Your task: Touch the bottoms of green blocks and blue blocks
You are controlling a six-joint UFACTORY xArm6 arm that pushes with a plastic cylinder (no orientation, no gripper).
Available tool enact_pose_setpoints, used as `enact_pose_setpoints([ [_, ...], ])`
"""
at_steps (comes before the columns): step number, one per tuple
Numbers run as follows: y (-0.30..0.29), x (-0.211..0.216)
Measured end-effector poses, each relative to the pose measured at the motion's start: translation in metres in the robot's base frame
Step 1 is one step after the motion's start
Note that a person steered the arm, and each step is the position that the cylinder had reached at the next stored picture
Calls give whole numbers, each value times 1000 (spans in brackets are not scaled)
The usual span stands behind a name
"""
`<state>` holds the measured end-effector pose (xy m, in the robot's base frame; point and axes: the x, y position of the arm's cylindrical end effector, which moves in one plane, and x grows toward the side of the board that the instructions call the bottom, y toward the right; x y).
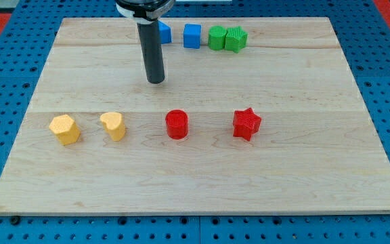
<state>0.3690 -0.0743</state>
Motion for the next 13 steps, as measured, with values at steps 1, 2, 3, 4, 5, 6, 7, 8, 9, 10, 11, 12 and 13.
enact_pose_setpoints([
  [1,0,0],
  [2,46,-1],
  [3,72,-29],
  [4,89,-72],
  [5,123,-79],
  [6,149,-79],
  [7,165,-79],
  [8,165,-81],
  [9,165,-89],
  [10,162,-92],
  [11,155,-92],
  [12,149,-92],
  [13,145,-92],
])
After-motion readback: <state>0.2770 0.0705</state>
